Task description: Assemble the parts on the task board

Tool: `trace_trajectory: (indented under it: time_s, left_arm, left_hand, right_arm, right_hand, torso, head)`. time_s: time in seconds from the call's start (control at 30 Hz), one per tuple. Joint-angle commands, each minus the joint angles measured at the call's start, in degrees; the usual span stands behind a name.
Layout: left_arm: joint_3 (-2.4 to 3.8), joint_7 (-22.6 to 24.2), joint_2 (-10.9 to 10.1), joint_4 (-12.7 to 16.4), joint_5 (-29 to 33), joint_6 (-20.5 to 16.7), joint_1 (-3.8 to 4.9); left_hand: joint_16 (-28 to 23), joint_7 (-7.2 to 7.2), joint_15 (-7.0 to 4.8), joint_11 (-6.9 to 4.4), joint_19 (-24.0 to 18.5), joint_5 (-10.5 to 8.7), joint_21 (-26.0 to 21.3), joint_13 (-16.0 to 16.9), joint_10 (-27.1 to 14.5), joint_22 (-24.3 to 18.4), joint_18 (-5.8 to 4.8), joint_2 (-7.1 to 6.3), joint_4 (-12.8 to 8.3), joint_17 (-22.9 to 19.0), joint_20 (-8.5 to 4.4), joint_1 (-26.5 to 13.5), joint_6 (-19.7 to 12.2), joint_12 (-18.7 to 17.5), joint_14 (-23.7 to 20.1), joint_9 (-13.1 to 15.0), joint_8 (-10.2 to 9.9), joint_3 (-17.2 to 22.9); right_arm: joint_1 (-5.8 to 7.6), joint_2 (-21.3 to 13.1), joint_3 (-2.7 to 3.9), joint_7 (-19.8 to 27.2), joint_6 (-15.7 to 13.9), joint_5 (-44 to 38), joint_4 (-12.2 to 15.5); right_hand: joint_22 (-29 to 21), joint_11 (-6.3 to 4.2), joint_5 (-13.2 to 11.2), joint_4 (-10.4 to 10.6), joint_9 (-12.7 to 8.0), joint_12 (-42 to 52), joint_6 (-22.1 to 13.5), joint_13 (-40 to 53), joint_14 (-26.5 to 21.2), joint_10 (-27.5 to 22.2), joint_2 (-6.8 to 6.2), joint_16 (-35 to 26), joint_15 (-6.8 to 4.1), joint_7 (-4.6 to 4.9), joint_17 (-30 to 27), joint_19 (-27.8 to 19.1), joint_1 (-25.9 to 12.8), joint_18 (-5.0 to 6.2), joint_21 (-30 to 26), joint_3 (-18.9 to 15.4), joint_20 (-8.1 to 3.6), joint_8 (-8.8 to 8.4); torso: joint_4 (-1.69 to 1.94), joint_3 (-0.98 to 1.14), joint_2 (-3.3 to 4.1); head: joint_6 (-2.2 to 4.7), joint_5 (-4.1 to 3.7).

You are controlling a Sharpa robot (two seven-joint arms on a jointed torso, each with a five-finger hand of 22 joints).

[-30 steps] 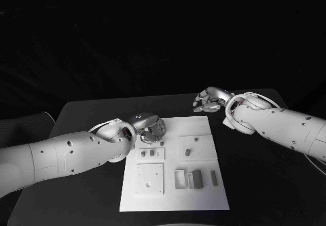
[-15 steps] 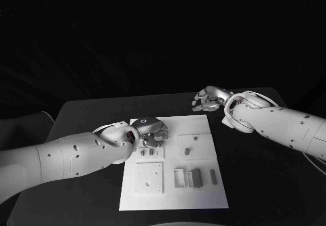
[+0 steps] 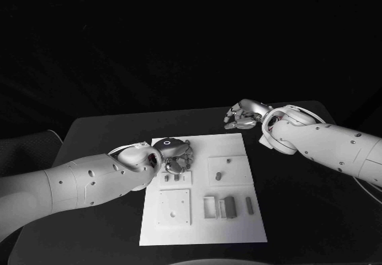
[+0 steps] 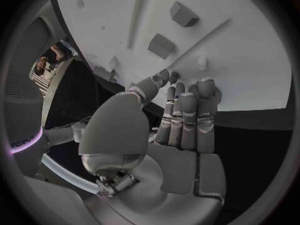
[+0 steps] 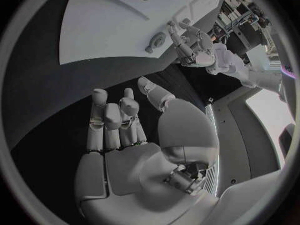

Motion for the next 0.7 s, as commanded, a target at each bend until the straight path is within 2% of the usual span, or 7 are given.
trace_trajectory:
  time_s: [0.03,0.3,0.7]
  left_arm:
    - [0.04,-0.63,0.34,-0.49,-0.9,0.69,-0.15]
    - [0.04,-0.43,0.63,-1.34,-0.17,-1.61,-0.43]
    - [0.05,-0.39,1.08,-1.44,0.37,-1.23,-0.45]
  left_hand:
    - [0.9,0.15,-0.09,0.0,1.2,-0.03,1.02,-0.22,0.21,1.4,7.16,-0.06,-0.02,0.15,-0.15,-0.21,-0.29,-0.8,1.36,-0.08,-0.32,-0.23]
    - [1.67,0.14,-0.04,0.07,2.57,-0.25,2.39,-0.66,-0.1,1.35,7.95,0.04,0.08,0.01,-0.12,-0.28,-0.3,-2.19,3.05,-0.15,-0.62,-0.09]
    - [1.86,0.22,0.11,0.23,3.14,-0.65,2.98,-0.92,-0.16,1.3,8.4,0.46,0.37,-0.19,0.05,-0.65,-0.38,-2.91,3.87,-0.19,-0.81,0.13]
  right_arm:
    - [-0.03,0.05,0.03,0.41,0.67,-0.08,0.07]
    - [-0.03,-0.01,0.03,0.37,0.67,-0.07,0.16]
    - [-0.03,0.1,0.03,0.37,0.75,-0.07,0.22]
  right_hand:
    - [0.96,0.25,0.23,0.47,0.07,0.13,-0.19,-0.05,0.02,-0.29,-0.16,-0.11,-0.28,0.34,-0.07,-0.16,-0.45,-0.09,-0.32,0.03,0.07,-0.21]
    - [0.96,0.25,0.23,0.5,0.08,0.14,-0.18,-0.05,0.04,-0.28,-0.16,-0.1,-0.28,0.34,-0.07,-0.15,-0.45,-0.09,-0.32,0.03,0.06,-0.22]
    - [0.96,0.25,0.23,0.53,0.1,0.15,-0.17,-0.05,0.05,-0.28,-0.13,-0.1,-0.27,0.34,-0.07,-0.14,-0.43,-0.09,-0.31,0.04,0.05,-0.21]
  torso:
    - [-0.02,-0.03,0.03]
    - [0.01,0.01,0.02]
    - [0.01,0.03,-0.03]
  head:
    - [-0.02,0.01]
    - [-0.04,-0.09]
    - [-0.07,-0.05]
